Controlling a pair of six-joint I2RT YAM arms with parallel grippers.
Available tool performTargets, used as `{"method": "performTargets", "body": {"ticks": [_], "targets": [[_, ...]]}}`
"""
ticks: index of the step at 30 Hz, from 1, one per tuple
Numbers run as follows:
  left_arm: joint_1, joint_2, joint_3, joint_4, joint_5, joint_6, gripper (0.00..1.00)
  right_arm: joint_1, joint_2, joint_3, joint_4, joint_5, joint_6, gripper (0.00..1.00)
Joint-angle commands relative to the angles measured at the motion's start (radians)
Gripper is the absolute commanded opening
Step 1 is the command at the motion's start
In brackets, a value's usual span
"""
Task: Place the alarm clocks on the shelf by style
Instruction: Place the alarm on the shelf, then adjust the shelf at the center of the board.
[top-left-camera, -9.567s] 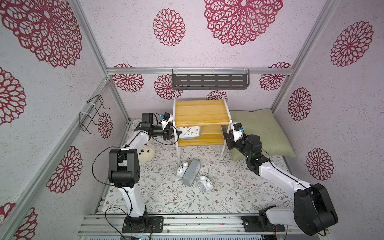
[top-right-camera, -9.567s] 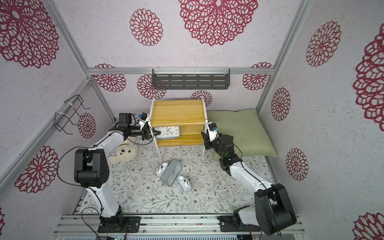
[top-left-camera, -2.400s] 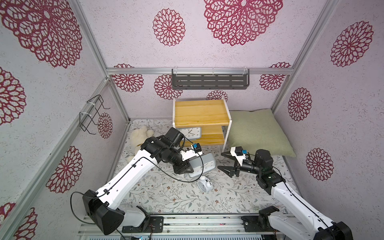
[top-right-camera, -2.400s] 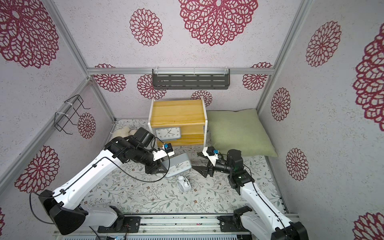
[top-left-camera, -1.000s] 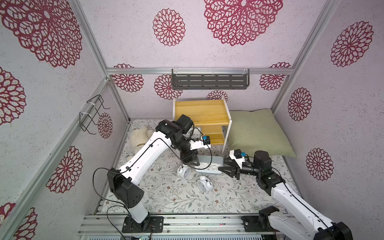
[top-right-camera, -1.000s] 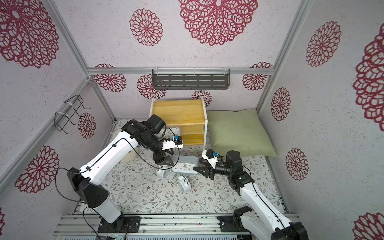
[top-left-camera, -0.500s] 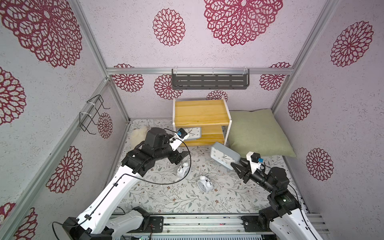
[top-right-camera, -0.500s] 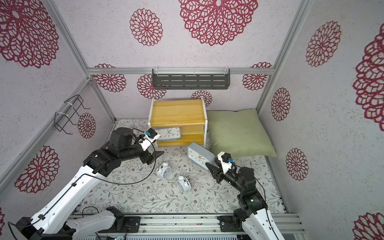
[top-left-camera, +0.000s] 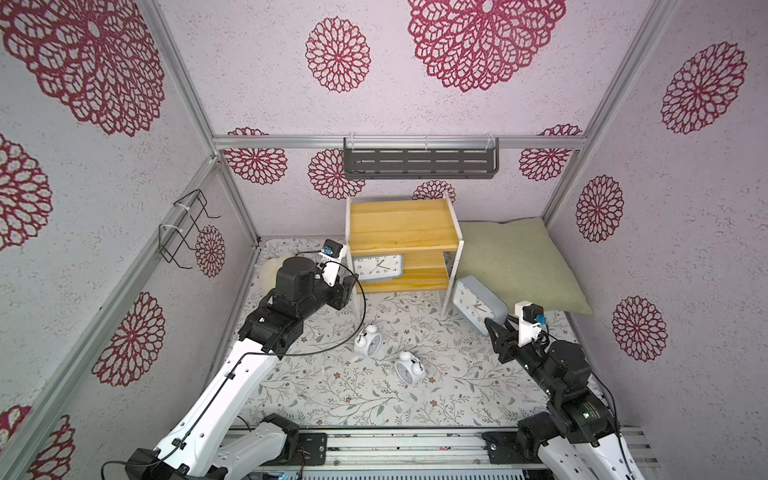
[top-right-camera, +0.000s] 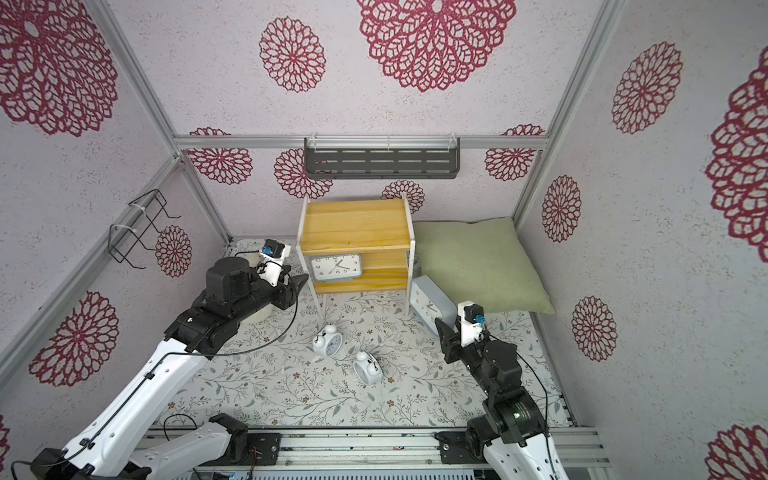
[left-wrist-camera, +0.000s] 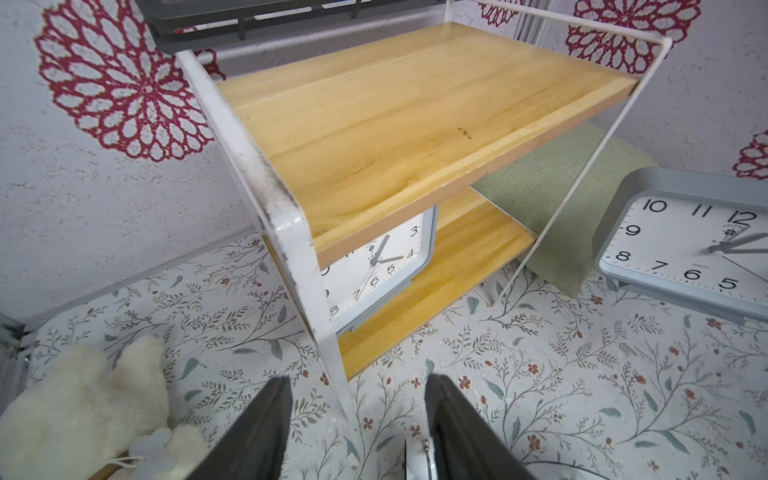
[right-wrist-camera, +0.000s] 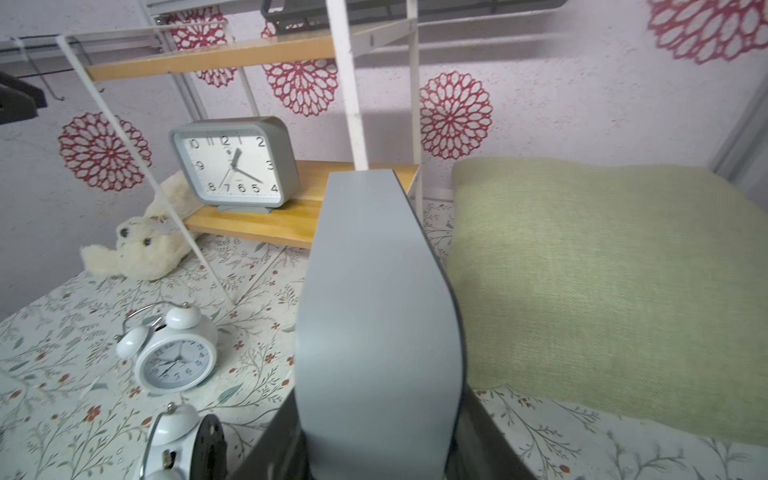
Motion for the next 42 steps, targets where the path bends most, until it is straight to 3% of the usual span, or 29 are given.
{"method": "performTargets", "body": {"ticks": [1,9,20,29,42], "targets": [[0.033,0.044,0.027,0.047,0.102,-0.050,0.59,-0.005,-0.007,0.053,0.067,0.136,0.026,0.34],[0.089,0.131,0.071,0.046,0.178,-0.047,0.51,-0.061,0.152,0.086,0.229,0.116,-0.029,0.34],[0.129,0.185,0.101,0.048,0.214,-0.022,0.26,-0.377,0.470,0.156,0.523,-0.403,-0.045,0.34],[0.150,0.193,0.108,0.043,0.206,-0.005,0.22,-0.434,0.728,0.256,0.675,-0.706,-0.134,0.34],[0.174,0.211,0.110,0.047,0.165,-0.019,0.18,-0.440,1.023,0.437,0.784,-1.019,-0.218,0.35]]}}
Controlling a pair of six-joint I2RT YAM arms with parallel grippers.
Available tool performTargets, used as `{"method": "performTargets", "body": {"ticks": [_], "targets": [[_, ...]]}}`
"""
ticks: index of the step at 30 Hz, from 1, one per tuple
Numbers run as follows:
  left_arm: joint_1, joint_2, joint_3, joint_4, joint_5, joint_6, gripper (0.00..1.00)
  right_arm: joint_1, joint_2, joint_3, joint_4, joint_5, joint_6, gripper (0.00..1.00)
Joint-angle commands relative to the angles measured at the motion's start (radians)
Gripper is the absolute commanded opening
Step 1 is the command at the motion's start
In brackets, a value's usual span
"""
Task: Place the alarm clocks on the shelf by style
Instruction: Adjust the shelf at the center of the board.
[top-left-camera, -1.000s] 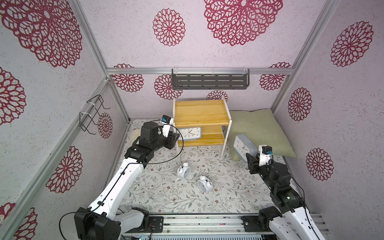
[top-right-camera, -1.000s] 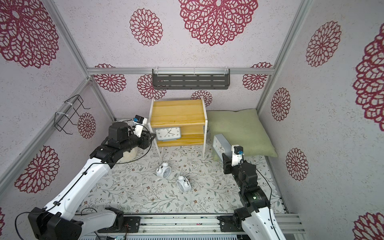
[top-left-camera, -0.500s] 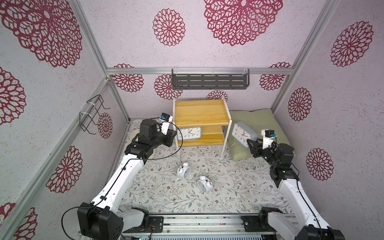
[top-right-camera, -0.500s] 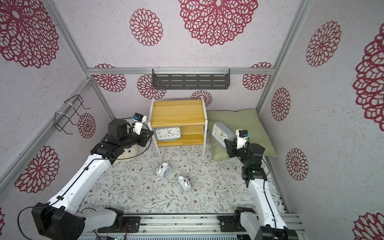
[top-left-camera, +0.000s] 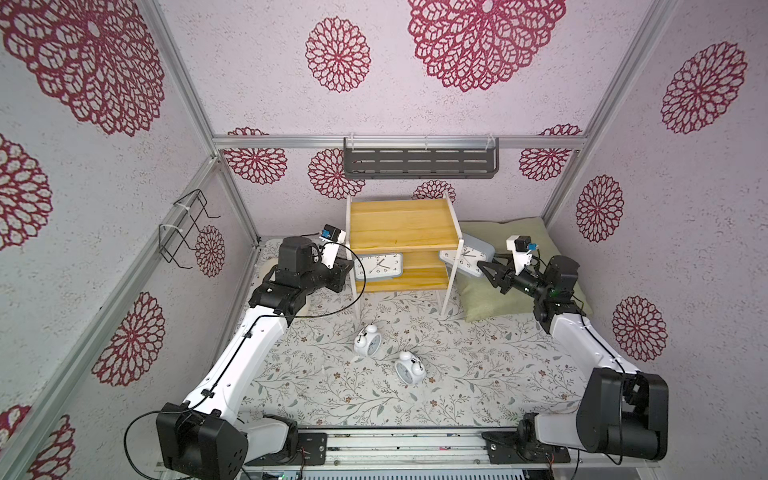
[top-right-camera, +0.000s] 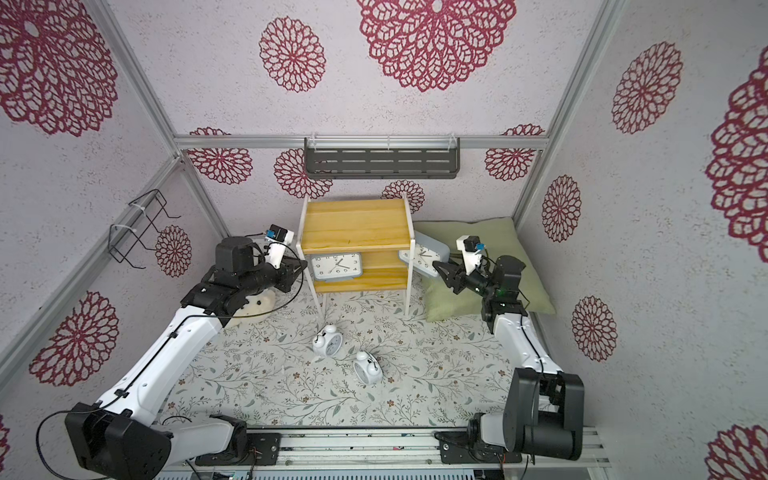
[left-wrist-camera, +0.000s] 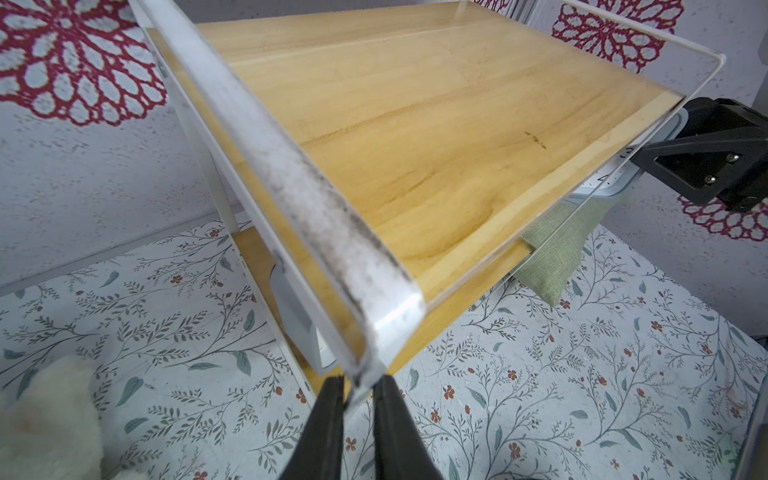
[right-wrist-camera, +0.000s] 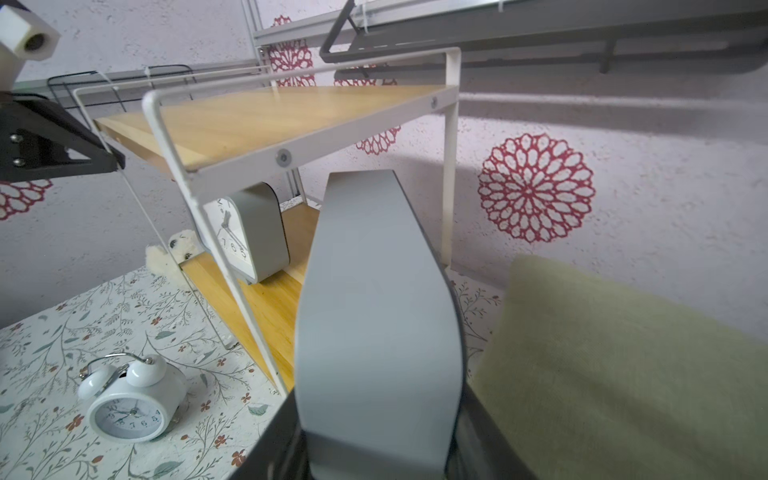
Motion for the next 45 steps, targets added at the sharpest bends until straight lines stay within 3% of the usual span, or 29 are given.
{"method": "performTargets", "body": {"ticks": [1,7,15,31,45], "targets": [[0.036,0.018,0.018,0.027,-0.062,-0.022,0.18,-0.004,0.031,0.055,0.144,-0.166,-0.049,0.35],[0.050,0.029,0.023,0.025,-0.083,-0.034,0.19,0.000,0.155,0.146,0.170,-0.309,-0.051,0.35],[0.057,0.039,0.029,0.017,-0.087,-0.035,0.19,0.031,0.285,0.255,0.185,-0.407,-0.061,0.35],[0.058,0.051,0.043,-0.005,-0.052,-0.017,0.20,0.098,0.489,0.468,0.141,-0.481,-0.058,0.35],[0.059,0.059,0.049,-0.016,-0.047,-0.009,0.20,0.136,0.555,0.501,0.111,-0.508,-0.063,0.35]]}}
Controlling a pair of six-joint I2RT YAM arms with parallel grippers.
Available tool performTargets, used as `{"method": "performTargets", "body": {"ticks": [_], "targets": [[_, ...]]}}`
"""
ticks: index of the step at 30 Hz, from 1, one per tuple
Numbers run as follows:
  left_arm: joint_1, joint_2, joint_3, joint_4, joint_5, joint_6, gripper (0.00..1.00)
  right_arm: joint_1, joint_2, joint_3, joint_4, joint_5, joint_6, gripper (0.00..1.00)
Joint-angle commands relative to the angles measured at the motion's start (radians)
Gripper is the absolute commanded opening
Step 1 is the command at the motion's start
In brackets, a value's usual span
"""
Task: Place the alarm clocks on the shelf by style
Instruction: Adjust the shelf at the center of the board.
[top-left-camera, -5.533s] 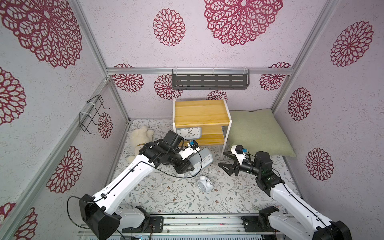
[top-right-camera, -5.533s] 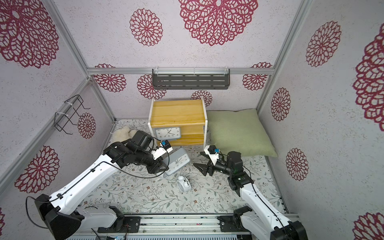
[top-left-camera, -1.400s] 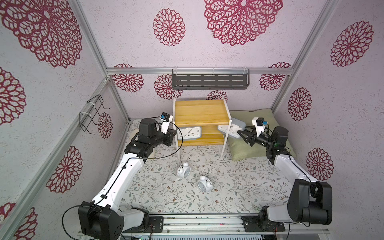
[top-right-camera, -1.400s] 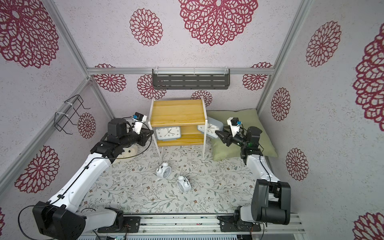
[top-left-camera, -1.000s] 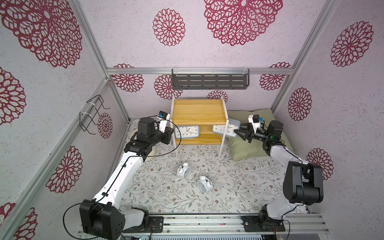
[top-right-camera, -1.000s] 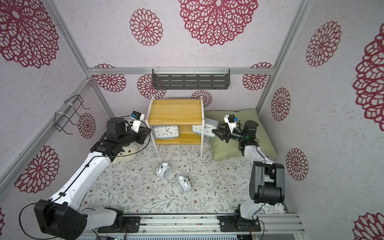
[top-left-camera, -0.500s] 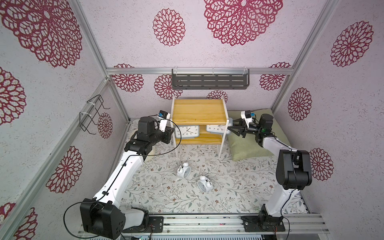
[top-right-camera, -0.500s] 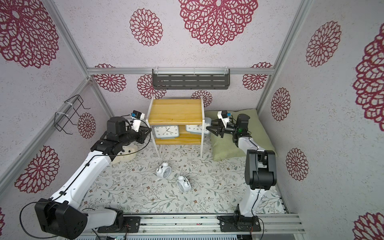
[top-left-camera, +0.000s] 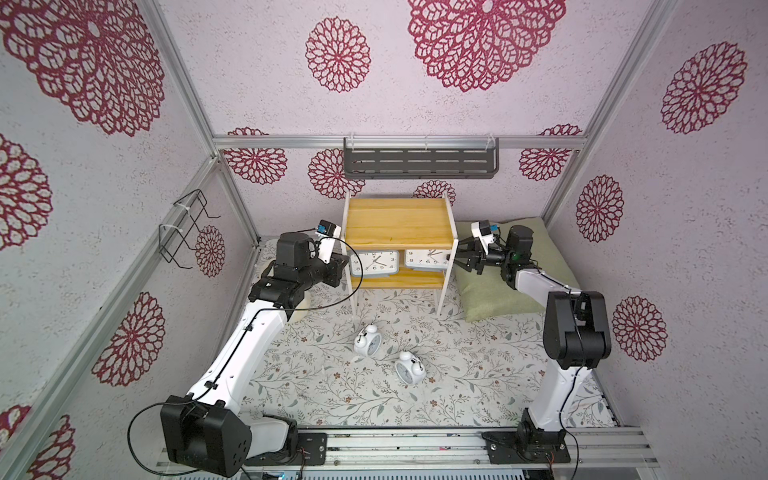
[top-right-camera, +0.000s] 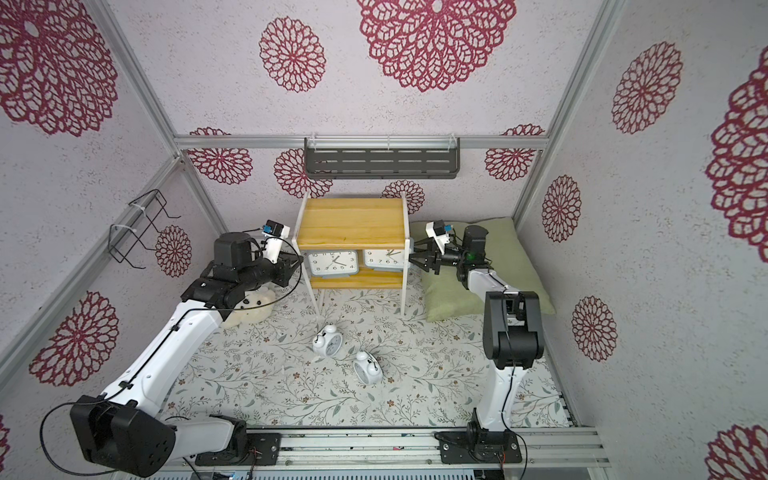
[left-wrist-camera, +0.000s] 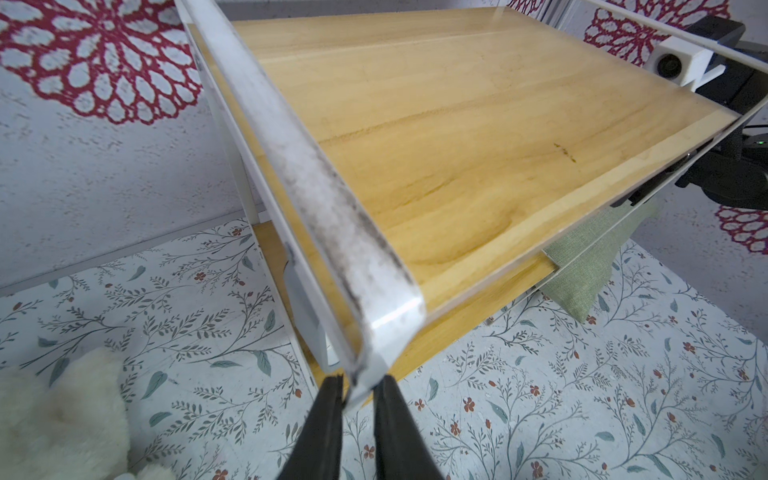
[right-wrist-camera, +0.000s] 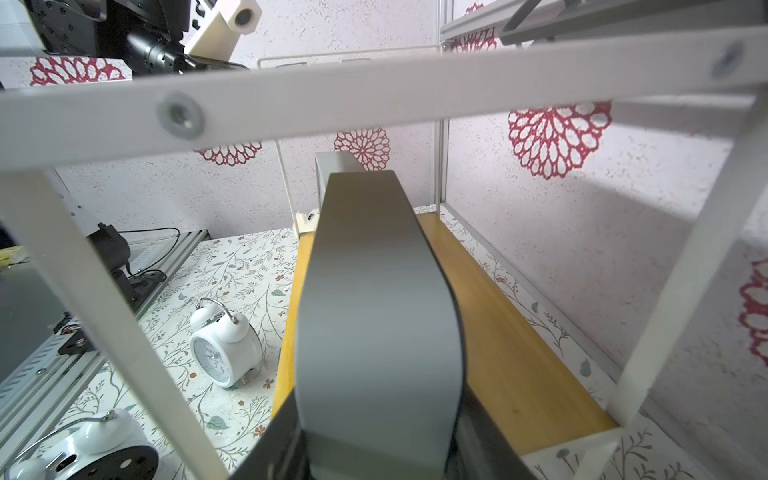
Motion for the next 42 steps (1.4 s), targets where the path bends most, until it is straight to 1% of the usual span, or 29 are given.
{"method": "performTargets", "body": {"ticks": [1,11,15,19,21,23,25,27,34,37,40,42], "targets": [[0.025,0.022,0.017,-0.020,-0.026,-0.008,0.19,0.009,-0.015,0.035,0.019,-0.049,-0.018,0.35],[0.026,0.029,0.019,-0.026,-0.023,-0.006,0.20,0.020,0.008,0.047,-0.014,-0.052,-0.032,0.35],[0.026,0.031,0.022,-0.030,-0.021,-0.005,0.20,0.027,0.018,0.076,-0.138,-0.033,-0.126,0.36],[0.026,0.031,0.022,-0.030,-0.022,-0.005,0.21,0.038,0.033,0.147,-0.380,0.006,-0.304,0.38],[0.026,0.032,0.023,-0.033,-0.020,-0.004,0.22,0.043,0.045,0.194,-0.523,0.032,-0.414,0.42],[0.026,0.033,0.026,-0.034,-0.018,-0.005,0.23,0.044,0.051,0.217,-0.584,0.039,-0.463,0.43],[0.026,0.034,0.026,-0.035,-0.016,-0.006,0.25,0.045,0.050,0.217,-0.582,0.048,-0.463,0.47],[0.026,0.034,0.027,-0.037,-0.013,-0.004,0.28,0.045,0.049,0.213,-0.578,0.050,-0.464,0.55],[0.026,0.034,0.031,-0.042,-0.012,-0.003,0.33,0.045,0.037,0.198,-0.578,0.066,-0.472,0.66],[0.026,0.034,0.032,-0.044,-0.012,-0.003,0.38,0.045,0.029,0.189,-0.571,0.074,-0.474,0.72],[0.026,0.030,0.033,-0.049,-0.015,-0.002,0.50,0.043,0.014,0.173,-0.547,0.083,-0.468,0.78],[0.026,0.023,0.029,-0.047,-0.017,-0.002,0.61,0.040,-0.006,0.143,-0.493,0.098,-0.440,0.84]]}}
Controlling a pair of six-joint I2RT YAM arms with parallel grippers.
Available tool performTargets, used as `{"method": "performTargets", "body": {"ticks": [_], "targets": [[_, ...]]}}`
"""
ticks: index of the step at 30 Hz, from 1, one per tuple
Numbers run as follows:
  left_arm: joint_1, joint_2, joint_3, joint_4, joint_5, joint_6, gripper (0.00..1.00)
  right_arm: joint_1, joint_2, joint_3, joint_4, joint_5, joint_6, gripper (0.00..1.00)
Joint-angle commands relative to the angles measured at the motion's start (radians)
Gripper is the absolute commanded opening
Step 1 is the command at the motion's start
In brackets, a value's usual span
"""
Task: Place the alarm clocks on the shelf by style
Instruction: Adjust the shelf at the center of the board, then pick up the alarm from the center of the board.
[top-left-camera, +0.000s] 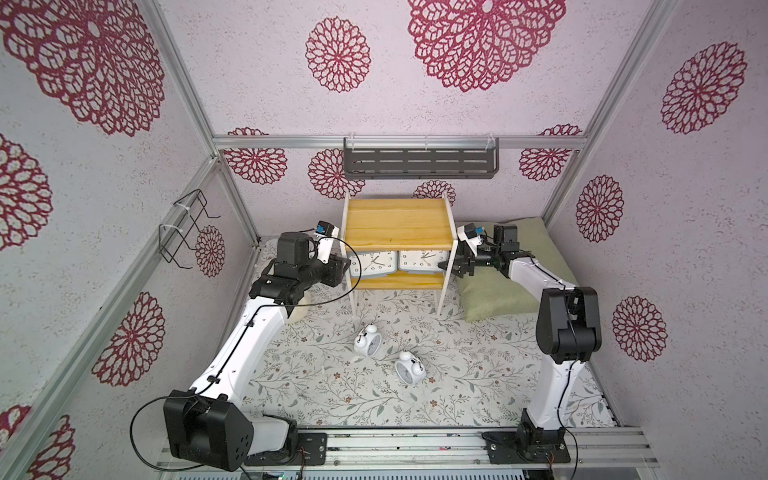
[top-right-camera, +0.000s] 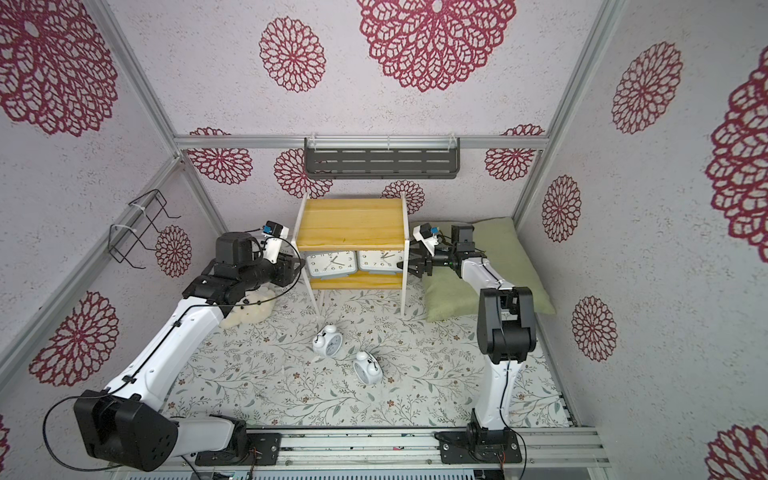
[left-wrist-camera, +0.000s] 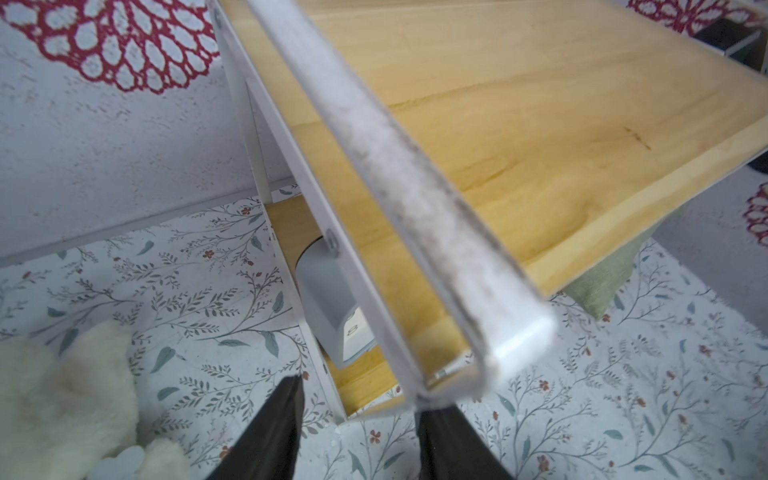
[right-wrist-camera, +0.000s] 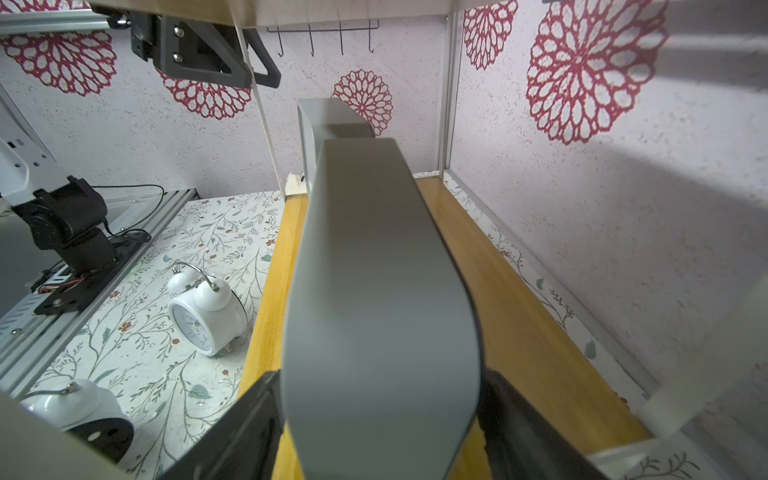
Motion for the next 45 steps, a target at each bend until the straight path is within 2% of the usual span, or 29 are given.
{"method": "performTargets", "body": {"ticks": [1,7,9,12,14,20,27,35,41,45], "targets": [[0.011,-0.005,0.014,-0.008,-0.009,0.005,0.64,0.000,-0.069,-0.042,0.086,0.025,0.028,0.85],[0.011,-0.066,-0.035,0.009,-0.069,0.005,0.81,-0.037,-0.176,-0.263,0.551,0.094,0.319,0.90],[0.012,-0.097,-0.059,0.006,-0.084,0.007,0.82,-0.054,-0.205,-0.321,0.684,0.123,0.403,0.90],[0.011,-0.159,-0.110,-0.002,-0.104,-0.011,0.83,-0.073,-0.255,-0.394,0.762,0.199,0.455,0.91],[0.011,-0.209,-0.151,-0.004,-0.105,-0.035,0.82,-0.078,-0.299,-0.450,0.778,0.278,0.455,0.91],[0.010,-0.360,-0.289,-0.017,-0.010,-0.101,0.80,-0.086,-0.473,-0.647,0.823,0.486,0.489,0.91],[0.005,-0.459,-0.421,-0.006,0.094,-0.224,0.61,-0.084,-0.730,-0.916,0.805,0.681,0.637,0.90],[-0.042,-0.447,-0.586,0.190,0.218,-0.387,0.42,-0.028,-1.041,-1.173,0.687,0.779,0.695,0.89],[-0.134,-0.385,-0.600,0.190,0.169,-0.377,0.42,-0.012,-1.228,-1.271,0.583,0.822,0.710,0.90],[-0.171,-0.342,-0.611,0.190,0.127,-0.370,0.41,-0.010,-1.296,-1.314,0.564,0.838,0.718,0.91]]}}
